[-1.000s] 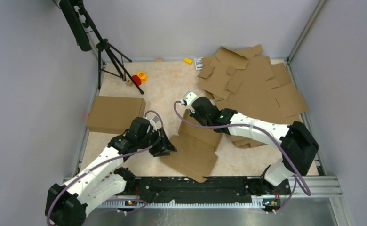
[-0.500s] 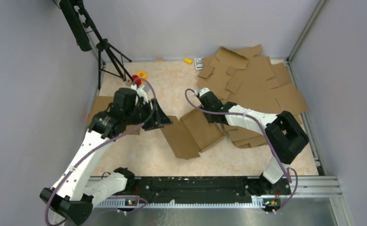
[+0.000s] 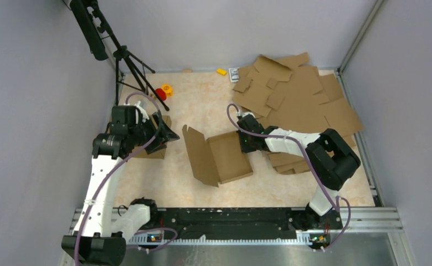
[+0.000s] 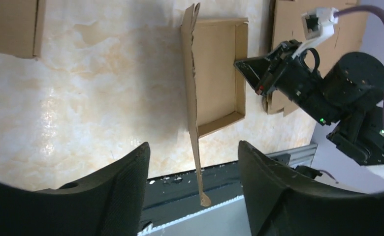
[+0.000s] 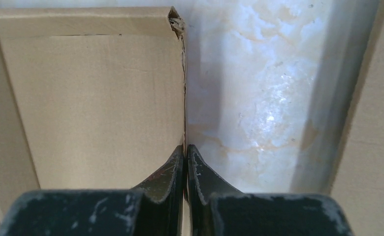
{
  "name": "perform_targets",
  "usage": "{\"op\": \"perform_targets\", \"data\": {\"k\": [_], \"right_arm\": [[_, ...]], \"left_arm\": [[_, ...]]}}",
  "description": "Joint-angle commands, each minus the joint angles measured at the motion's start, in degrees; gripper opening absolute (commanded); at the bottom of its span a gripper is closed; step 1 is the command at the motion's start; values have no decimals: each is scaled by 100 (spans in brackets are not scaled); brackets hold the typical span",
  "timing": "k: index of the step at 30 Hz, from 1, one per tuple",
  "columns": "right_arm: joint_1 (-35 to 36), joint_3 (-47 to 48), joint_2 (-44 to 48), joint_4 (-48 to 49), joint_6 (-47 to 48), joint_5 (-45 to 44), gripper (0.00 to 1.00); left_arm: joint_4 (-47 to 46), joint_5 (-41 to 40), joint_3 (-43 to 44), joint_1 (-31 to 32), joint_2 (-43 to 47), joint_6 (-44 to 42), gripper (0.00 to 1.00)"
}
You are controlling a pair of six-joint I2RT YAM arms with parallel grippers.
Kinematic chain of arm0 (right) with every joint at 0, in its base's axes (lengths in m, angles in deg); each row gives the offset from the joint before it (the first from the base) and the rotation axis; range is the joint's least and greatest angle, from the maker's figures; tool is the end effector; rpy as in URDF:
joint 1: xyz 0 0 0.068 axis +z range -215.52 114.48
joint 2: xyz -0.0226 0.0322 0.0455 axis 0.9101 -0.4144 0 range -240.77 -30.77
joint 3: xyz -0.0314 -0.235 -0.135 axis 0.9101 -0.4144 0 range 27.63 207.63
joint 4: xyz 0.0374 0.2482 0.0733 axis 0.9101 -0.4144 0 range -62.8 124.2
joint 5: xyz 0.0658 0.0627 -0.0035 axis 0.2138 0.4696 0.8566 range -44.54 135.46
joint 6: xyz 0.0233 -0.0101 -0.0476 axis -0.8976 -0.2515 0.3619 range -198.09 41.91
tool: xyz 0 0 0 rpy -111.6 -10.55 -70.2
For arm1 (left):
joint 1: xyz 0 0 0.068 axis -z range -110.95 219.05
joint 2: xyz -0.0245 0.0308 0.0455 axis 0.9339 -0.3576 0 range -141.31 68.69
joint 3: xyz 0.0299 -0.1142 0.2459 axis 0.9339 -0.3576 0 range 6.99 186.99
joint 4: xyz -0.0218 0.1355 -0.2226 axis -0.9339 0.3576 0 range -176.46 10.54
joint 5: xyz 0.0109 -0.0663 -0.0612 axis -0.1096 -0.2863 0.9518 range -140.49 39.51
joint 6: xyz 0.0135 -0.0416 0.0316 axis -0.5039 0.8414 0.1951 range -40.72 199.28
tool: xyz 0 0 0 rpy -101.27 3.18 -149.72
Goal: Fold the paper box
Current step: Adjust the paper box at the center of the board.
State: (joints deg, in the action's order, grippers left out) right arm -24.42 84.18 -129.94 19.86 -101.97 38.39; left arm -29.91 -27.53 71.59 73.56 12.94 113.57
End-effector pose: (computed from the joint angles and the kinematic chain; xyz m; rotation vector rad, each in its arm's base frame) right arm 0.2611 0.2219 0.1606 -0.3392 2.5553 0.2763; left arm 0.1745 -0.0276 0.3496 -0.4453 2.4280 -0.7875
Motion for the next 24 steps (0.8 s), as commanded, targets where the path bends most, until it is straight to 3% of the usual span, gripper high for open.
{"op": "perform_targets", "data": {"k": [1, 4, 8, 16, 24], "right_arm": [[-14, -204, -4, 339, -465, 149, 5], [-8, -292, 70, 407, -476, 153, 5], [-15, -307, 117, 384, -505, 185, 6], [-13, -726, 496, 811, -674, 663, 20], [-14, -1125, 856, 1205, -928, 1425, 26]], "left_arm": [[-41, -160, -302, -201, 297, -44, 71], [-913, 779, -1048, -205, 503, 258, 75], [-2087, 1823, -1986, -197, 491, 897, 68], [-3079, 1974, -2363, -99, 163, 1018, 70], [-3711, 1930, -1900, 634, -614, 971, 71]]}}
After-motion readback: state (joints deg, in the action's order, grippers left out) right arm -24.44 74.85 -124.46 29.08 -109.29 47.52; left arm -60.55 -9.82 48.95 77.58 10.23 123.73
